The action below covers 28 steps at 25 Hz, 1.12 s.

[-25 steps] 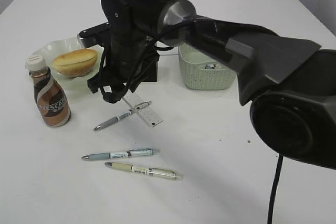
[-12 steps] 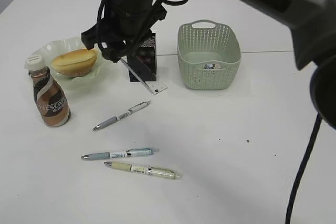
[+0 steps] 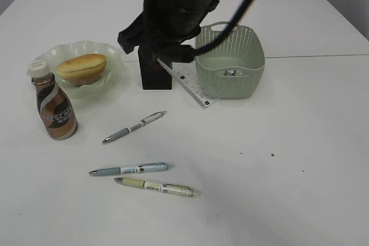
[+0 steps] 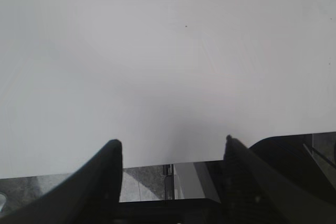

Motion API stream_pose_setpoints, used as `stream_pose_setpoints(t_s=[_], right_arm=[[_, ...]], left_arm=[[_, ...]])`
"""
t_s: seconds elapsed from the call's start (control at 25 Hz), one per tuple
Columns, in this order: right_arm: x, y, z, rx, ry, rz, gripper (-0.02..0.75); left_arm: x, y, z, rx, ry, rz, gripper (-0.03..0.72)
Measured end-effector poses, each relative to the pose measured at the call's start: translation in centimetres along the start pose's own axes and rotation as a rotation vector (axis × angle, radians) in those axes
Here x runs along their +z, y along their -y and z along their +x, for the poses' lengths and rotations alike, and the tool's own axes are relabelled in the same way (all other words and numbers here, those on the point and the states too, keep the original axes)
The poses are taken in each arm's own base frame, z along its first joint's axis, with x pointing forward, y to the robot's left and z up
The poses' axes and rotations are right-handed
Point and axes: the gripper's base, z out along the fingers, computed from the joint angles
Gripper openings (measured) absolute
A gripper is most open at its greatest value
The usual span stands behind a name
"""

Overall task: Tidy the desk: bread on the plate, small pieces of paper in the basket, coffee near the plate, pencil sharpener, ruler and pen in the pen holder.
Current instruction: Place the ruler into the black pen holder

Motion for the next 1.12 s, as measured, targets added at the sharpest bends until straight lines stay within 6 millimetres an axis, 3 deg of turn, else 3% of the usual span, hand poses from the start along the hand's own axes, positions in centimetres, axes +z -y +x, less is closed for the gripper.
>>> stream_pose_setpoints(t_s=[0.12,0.36,0.56,0.84,1.12], right_arm=[[-2.6,0.0,2.9,-0.018,0.172,0.007,0.259],[-6.0,-0.4,9.6,-0.105,0.547,0.027,0.259],[-6.0,1.3,13.0,-0.056,0.740,0.061,0.259],[-5.0,5.1,13.1,0.031,0.952,0.165,0.259],[-0.7,6.3,10.5,0.011,1.041,0.214,0.259]], left_arm=[[0.0,0.0,0.0,0.000,0.000,0.000,0.444],[0.0,0.0,0.0,0.000,0.000,0.000,0.444],[0.0,0.0,0.0,0.000,0.000,0.000,0.444],[0.0,0.0,0.0,0.000,0.000,0.000,0.444],[0.0,-0.1,0.0,0.002,0.001,-0.006,0.444]])
